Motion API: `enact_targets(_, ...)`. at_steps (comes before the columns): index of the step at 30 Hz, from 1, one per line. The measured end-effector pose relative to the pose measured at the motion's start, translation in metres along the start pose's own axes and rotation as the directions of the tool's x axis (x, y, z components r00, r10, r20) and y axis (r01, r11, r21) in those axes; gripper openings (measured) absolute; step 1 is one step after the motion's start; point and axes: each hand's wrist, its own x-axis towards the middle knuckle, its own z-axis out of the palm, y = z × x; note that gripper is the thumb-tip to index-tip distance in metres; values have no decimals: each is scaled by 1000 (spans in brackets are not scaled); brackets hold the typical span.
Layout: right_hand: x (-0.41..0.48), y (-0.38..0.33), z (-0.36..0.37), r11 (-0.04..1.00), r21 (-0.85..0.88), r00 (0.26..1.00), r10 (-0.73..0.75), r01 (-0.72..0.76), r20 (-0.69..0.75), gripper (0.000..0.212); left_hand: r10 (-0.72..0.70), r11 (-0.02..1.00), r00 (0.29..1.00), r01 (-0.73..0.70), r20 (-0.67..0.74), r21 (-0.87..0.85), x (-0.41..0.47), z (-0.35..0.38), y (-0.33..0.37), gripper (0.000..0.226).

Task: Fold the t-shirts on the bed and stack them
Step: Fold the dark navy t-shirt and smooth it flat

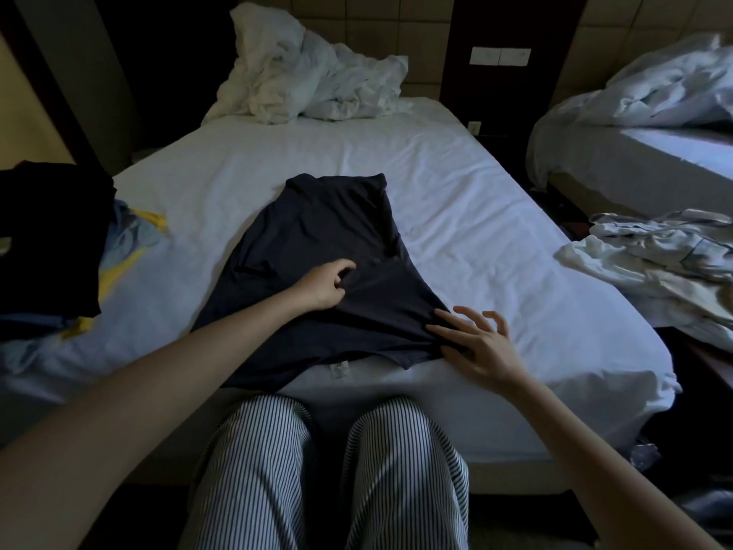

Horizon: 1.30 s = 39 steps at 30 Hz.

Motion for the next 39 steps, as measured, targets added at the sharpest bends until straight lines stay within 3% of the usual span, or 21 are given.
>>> enact_targets(3,0,-1,-2,1000,20,1000,8,-8,28,42,89,952,989,-50,-117,301,-6,-3,11,47)
enact_targets(5,0,-2,-3,1000,25,998,1,-3,58,45,251,928,932,-155,-262,340,-6,4,22,46)
enact_targets(6,0,-2,-4,1000,16,997,-10,9,73,47,308,914,913,-206,-267,350,-5,11,26,47)
enact_targets(9,1,-2,-5,999,-25,994,-23,26,108,52,234,873,972,-202,-19,443,-5,45,26,51)
enact_targets(12,0,-6,-6,998,-48,992,-23,29,121,56,138,897,989,-149,56,416,-4,58,16,49)
enact_targets(16,1,-19,-6,998,-55,996,-23,28,88,61,206,930,974,-225,96,289,-8,41,12,47)
enact_targets(21,9,-42,1,994,-54,991,-91,96,96,54,474,871,873,-445,-115,211,-54,2,-33,35)
enact_targets(25,15,-47,4,992,10,968,-126,127,217,49,538,826,811,-453,-229,334,-106,-27,-100,36)
enact_targets(27,15,-49,4,995,38,959,-97,90,268,52,517,809,841,-418,-160,414,-129,-33,-126,52)
enact_targets(30,14,-51,1,996,84,950,-42,16,310,60,311,816,948,-302,65,493,-153,-31,-144,87)
enact_targets(32,15,-53,-3,990,139,949,-19,-26,313,51,288,826,956,-277,55,491,-155,-25,-145,80)
enact_targets(35,16,-59,-7,959,249,951,54,-135,305,37,315,911,939,-257,-141,322,-149,-20,-142,53)
enact_targets(37,19,-64,-13,929,288,943,143,-232,300,35,208,970,952,-171,-224,174,-146,-23,-135,35)
enact_targets(39,25,-70,-22,892,309,930,251,-330,268,29,106,990,961,-78,-255,116,-143,-28,-126,32)
